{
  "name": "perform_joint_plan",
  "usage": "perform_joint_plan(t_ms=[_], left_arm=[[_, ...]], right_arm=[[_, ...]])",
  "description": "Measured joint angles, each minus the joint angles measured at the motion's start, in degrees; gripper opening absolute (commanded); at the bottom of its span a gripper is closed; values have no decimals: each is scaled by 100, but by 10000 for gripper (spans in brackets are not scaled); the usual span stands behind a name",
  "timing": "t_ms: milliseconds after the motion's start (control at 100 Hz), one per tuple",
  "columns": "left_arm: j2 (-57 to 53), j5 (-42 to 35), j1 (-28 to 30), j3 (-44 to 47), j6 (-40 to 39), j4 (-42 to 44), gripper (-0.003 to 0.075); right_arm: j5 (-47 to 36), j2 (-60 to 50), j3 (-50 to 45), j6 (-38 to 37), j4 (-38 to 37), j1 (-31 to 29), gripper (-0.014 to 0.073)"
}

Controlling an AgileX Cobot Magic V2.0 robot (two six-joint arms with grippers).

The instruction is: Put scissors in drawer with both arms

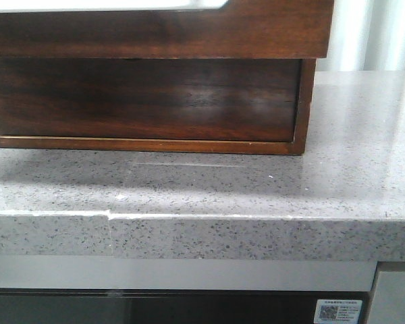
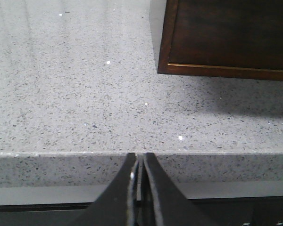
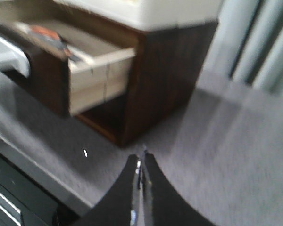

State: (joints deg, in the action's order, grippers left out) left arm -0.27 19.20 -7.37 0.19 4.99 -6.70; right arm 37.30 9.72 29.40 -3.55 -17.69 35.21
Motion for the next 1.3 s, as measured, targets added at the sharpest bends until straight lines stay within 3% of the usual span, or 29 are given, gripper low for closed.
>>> perform_joint_plan(t_ms=[280, 420, 540, 740, 1300], left_arm=[[0, 0, 0, 0, 0, 0, -19], [0, 0, 0, 0, -13, 0, -18], [0, 0, 0, 0, -13, 0, -19], [0, 0, 0, 0, -13, -9, -19], [0, 0, 0, 0, -16, -9, -18]], right_arm=[[-1644, -79, -1720, -134, 771, -2028, -36], [-2465, -230, -2590, -159, 897, -2546, -36], [-2578, -461, -3038, -159, 910, -2613, -36], [-1959, -985, -3049, -159, 931, -2613, -36], [-1920, -1026, -3038, -172, 931, -2613, -36]])
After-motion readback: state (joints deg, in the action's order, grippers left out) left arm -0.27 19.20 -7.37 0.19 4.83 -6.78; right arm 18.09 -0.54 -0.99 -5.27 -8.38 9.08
